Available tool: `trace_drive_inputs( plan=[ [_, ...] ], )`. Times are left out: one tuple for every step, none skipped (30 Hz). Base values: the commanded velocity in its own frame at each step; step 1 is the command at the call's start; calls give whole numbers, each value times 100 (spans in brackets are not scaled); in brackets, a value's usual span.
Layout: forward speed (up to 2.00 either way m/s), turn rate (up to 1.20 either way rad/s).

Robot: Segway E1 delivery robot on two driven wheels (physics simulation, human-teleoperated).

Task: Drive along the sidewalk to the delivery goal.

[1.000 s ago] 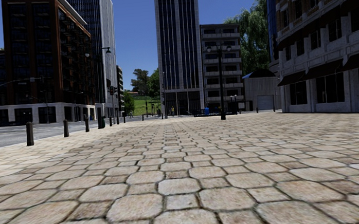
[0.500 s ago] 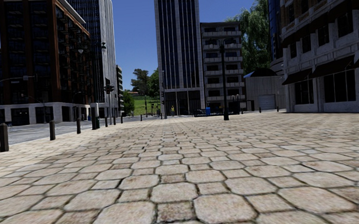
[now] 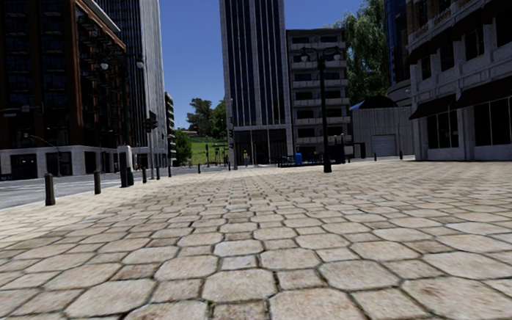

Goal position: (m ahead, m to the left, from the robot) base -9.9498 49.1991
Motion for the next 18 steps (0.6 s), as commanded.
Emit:
trace_drive_inputs(
  plan=[
    [187, 0],
    [187, 0],
    [187, 0],
    [187, 0],
    [187, 0],
    [187, 0],
    [187, 0],
    [187, 0],
    [187, 0],
    [187, 0],
    [187, 0],
    [187, 0],
    [187, 0],
    [187, 0],
    [187, 0],
    [187, 0],
    [187, 0],
    [187, 0]
  ],
)
